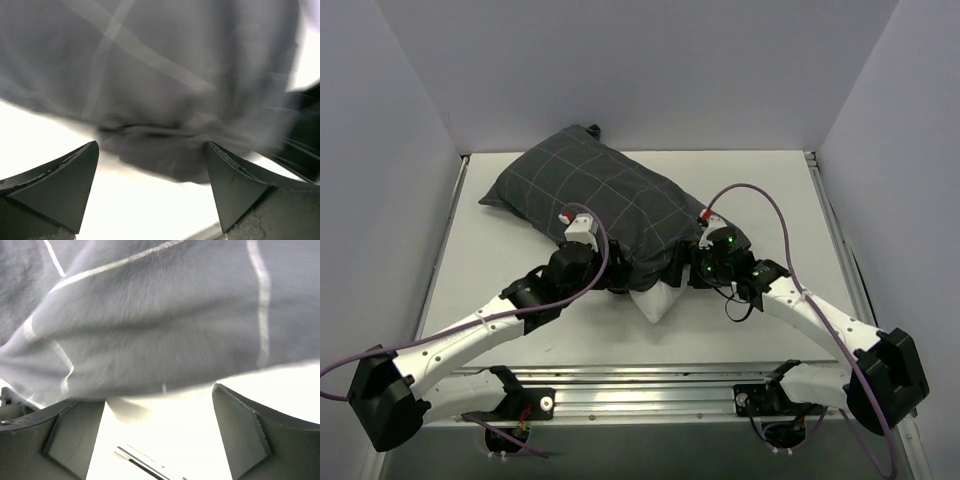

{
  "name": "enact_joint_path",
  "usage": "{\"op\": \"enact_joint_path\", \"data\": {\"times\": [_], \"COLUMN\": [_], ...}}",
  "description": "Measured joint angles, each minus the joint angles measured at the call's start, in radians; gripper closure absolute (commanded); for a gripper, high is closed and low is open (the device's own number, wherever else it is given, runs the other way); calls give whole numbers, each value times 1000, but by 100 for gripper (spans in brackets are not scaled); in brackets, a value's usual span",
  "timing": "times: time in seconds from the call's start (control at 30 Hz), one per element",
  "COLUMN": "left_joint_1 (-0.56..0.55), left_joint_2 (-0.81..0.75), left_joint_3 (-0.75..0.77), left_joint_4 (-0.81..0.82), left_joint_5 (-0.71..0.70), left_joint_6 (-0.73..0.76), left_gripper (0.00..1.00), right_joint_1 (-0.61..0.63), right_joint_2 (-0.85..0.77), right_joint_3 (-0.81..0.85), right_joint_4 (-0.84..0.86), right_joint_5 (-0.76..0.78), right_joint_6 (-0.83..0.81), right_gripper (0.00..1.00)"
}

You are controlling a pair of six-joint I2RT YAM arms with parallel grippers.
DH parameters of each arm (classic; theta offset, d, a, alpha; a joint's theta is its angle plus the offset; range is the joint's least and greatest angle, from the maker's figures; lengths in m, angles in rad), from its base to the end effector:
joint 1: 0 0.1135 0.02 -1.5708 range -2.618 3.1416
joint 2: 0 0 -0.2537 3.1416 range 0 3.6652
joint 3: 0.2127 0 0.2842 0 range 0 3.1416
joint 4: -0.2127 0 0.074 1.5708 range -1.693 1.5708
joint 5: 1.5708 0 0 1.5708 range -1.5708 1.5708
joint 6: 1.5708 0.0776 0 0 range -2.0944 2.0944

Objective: Remove the pillowcase from the pillow

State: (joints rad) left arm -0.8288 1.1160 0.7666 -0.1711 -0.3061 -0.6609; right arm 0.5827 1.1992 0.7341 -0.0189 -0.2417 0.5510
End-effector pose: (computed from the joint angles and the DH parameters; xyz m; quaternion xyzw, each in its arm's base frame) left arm 0.2325 -0.2190 0.2291 -0.0045 0.8585 -0.2389 0.4537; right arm 0.2697 0.2000 0.2094 -0.0758 0.8486 0.3627 0.3776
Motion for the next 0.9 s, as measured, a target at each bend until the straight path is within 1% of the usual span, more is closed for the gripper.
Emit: {"op": "enact_joint_path", "data": {"times": [0.07, 0.13, 0.23, 0.3, 0.4, 0.53, 0.57, 0.73, 0.8, 0.9], "left_joint_1": [-18, -51, -121, -189, -279, -377, -396, -471, -491, -500], "left_joint_2": [-20, -20, 19, 85, 216, 417, 467, 690, 749, 808], "left_joint_3": [65, 139, 268, 373, 515, 653, 686, 815, 842, 853], "left_joint_4": [-44, -94, -154, -176, -185, -202, -217, -303, -342, -386], "left_joint_5": [32, 46, 48, 25, -2, -53, -66, -164, -212, -286], "left_joint_6": [34, 82, 173, 248, 344, 465, 491, 576, 596, 620], "left_gripper": [5, 9, 15, 18, 21, 28, 32, 32, 32, 27], "right_joint_1": [1, 0, -20, -79, -212, -347, -367, -472, -505, -535], "right_joint_2": [-37, -70, -111, -130, -144, -146, -146, -131, -116, -94], "right_joint_3": [22, 43, 66, 72, 72, 72, 72, 69, 61, 44], "right_joint_4": [-59, -111, -169, -189, -199, -195, -191, -138, -109, -82], "right_joint_5": [41, 86, 141, 154, 148, 129, 117, 27, -9, -41], "right_joint_6": [-6, -7, -6, -6, -5, 4, 8, 36, 48, 60], "right_gripper": [14, 13, 13, 14, 14, 14, 14, 14, 14, 14]}}
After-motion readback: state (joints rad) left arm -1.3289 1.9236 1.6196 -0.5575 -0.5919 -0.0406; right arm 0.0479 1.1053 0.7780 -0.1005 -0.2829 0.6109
